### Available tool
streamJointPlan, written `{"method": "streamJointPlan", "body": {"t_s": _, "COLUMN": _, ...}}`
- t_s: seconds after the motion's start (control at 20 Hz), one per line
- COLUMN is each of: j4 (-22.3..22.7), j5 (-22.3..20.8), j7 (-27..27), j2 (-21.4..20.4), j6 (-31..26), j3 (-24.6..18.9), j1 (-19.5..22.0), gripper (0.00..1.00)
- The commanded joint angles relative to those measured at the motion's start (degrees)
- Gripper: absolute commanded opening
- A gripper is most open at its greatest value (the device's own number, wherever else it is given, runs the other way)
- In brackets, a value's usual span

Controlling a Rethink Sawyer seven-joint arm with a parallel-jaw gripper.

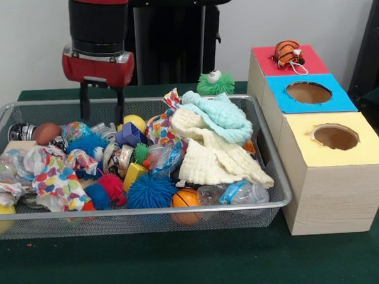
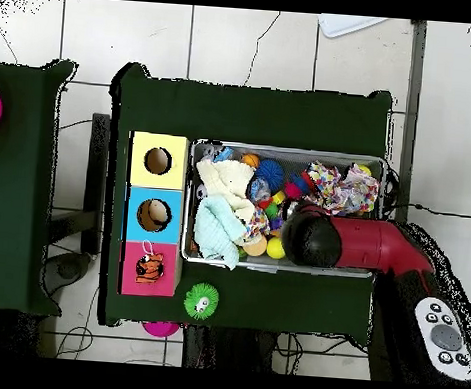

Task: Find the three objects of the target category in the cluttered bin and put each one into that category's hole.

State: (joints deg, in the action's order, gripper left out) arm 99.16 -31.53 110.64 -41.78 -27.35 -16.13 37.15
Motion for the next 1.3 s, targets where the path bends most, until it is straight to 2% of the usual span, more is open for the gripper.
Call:
{"method": "streamJointPlan", "body": {"t_s": 0.05, "j4": 4.94, "j5": 5.68, "j7": -6.71, "j2": 0.91, "j6": -9.82, "j3": -8.3, "j1": 1.87, "gripper": 1.0}}
{"method": "streamJointPlan", "body": {"t_s": 0.3, "j4": 4.99, "j5": 7.54, "j7": -4.87, "j2": -0.14, "j6": -11.8, "j3": -9.04, "j1": 0.59, "gripper": 1.0}}
{"method": "streamJointPlan", "body": {"t_s": 0.75, "j4": 3.12, "j5": 9.97, "j7": -0.85, "j2": -2.45, "j6": -15.34, "j3": -7.46, "j1": -5.04, "gripper": 1.0}}
{"method": "streamJointPlan", "body": {"t_s": 1.3, "j4": 2.87, "j5": 17.12, "j7": 2.1, "j2": -5.21, "j6": -18.17, "j3": -6.99, "j1": -9.46, "gripper": 1.0}}
